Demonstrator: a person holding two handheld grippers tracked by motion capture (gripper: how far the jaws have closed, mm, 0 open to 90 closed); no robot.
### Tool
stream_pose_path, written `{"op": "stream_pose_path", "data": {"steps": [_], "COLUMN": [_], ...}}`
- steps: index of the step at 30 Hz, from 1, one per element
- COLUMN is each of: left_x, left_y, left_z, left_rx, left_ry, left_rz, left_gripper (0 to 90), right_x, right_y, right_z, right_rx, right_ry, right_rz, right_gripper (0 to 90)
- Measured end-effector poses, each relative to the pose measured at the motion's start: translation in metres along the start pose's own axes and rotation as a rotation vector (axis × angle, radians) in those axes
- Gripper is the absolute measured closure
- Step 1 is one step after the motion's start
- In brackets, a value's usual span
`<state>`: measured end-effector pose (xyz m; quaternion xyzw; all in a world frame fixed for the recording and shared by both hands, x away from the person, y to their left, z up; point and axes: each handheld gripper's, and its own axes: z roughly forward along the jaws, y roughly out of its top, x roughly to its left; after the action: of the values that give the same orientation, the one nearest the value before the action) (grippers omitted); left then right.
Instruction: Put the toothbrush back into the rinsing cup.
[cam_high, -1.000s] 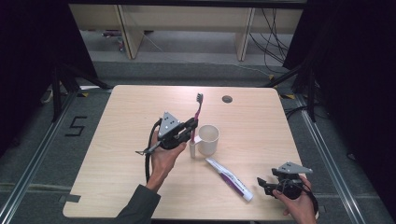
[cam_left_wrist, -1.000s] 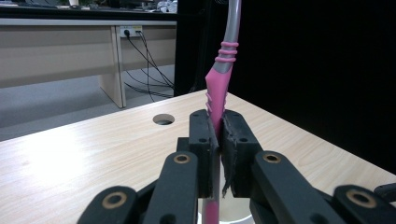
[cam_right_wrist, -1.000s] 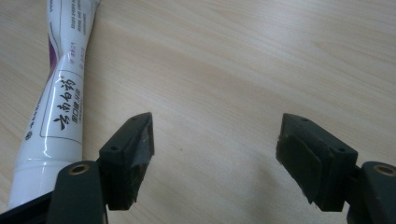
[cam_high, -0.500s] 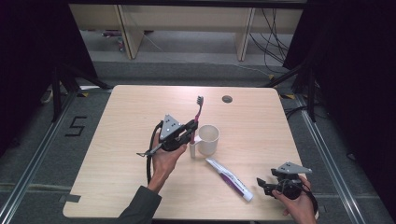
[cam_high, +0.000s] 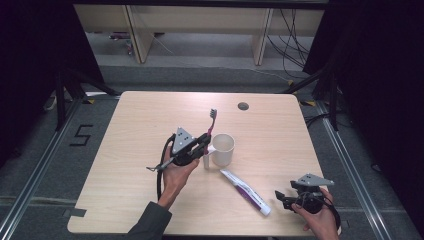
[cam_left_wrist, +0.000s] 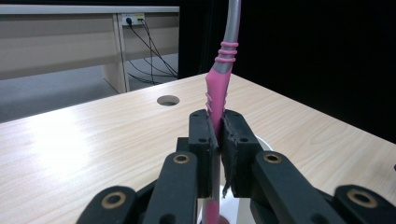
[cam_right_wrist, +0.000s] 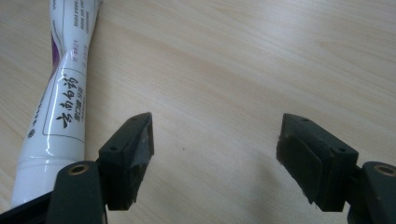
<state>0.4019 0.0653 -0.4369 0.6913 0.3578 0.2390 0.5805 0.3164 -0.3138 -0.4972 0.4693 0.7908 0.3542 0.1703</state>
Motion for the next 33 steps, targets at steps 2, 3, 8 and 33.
{"op": "stream_pose_path", "data": {"steps": [2, 3, 8, 33], "left_x": [0.000, 0.000, 0.000, 0.002], "left_y": [-0.001, -0.002, -0.005, -0.028], "left_z": [-0.001, -0.001, -0.003, -0.005], "left_rx": [-0.001, 0.000, 0.006, 0.086], "left_ry": [0.001, 0.000, 0.006, 0.004], "left_rz": [0.000, 0.005, 0.014, 0.021], "left_gripper": [82.7, 82.7, 82.5, 71.8], "right_x": [0.000, 0.000, -0.002, -0.002], "right_y": [0.000, 0.000, 0.000, 0.000], "right_z": [0.000, 0.000, 0.000, 0.001], "right_rx": [0.000, 0.005, 0.000, -0.008], "right_ry": [0.002, -0.005, -0.002, -0.014], "right_rz": [0.001, -0.001, -0.033, -0.051], "right_gripper": [28.1, 28.1, 28.1, 28.1]}}
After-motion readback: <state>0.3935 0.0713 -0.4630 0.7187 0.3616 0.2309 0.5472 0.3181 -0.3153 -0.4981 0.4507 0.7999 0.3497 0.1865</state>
